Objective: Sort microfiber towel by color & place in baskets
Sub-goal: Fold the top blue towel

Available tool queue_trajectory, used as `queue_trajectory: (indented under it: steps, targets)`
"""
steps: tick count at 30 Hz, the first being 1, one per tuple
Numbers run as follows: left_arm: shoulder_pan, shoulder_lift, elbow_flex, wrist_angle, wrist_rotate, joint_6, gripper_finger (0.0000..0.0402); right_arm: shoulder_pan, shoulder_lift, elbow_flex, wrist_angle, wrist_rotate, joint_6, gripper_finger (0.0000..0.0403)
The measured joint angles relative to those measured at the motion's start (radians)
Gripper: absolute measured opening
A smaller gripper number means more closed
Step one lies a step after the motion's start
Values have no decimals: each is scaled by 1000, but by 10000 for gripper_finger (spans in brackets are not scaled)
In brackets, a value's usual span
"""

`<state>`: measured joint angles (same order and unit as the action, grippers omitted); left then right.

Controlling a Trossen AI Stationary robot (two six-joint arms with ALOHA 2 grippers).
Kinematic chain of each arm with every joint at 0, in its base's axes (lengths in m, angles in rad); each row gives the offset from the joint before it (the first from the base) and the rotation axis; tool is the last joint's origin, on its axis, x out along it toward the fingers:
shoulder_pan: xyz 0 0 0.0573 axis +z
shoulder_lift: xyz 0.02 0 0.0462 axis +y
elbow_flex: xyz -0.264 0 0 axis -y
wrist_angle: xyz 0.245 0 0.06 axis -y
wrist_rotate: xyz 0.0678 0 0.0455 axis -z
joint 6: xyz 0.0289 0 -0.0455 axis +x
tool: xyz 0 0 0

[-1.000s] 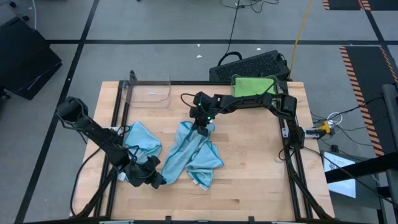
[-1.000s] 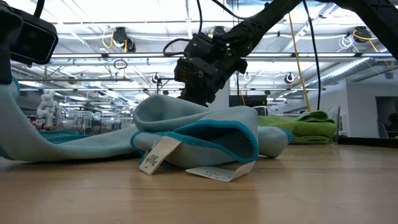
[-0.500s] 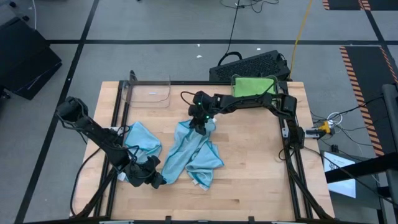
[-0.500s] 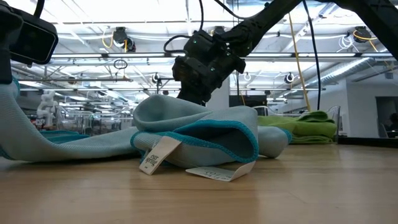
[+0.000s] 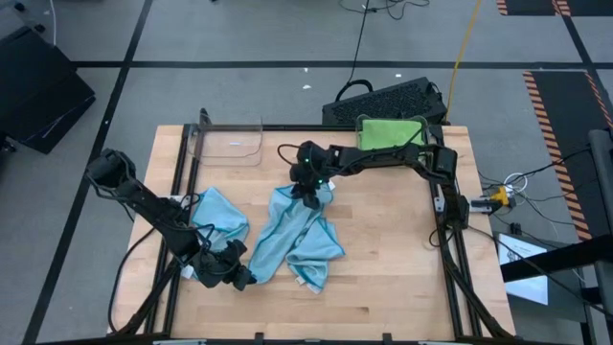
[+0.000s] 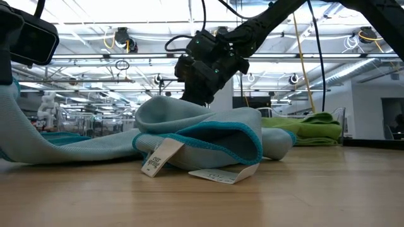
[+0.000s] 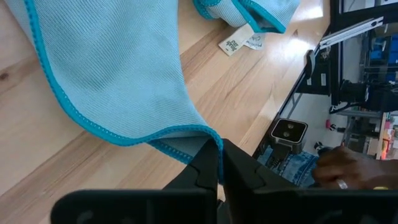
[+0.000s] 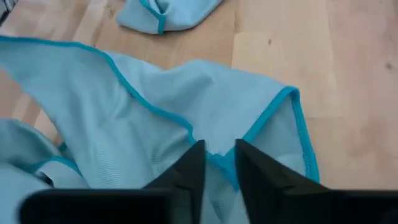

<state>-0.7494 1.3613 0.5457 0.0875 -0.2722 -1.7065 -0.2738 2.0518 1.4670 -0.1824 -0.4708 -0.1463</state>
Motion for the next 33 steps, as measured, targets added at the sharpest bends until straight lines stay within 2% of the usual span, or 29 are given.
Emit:
queue_trajectory:
  steps: [4,8,14,27,30,33]
  targets:
    - [0,0,0,0,0,0,9,20,12,1,5,-1,-88,151]
    - [0,0,0,19,0,3,7,41,43,0,-2,31,-109,169]
    - [0,-1,0,23,0,2,9,46,57,0,43,119,-125,149]
    - [0,-1,0,22,9,2,5,46,95,0,28,106,-105,148]
    - [0,-1,0,21,9,2,11,46,95,0,36,106,-102,127]
    - [0,-1,0,21,9,2,8,46,95,0,27,106,-102,83]
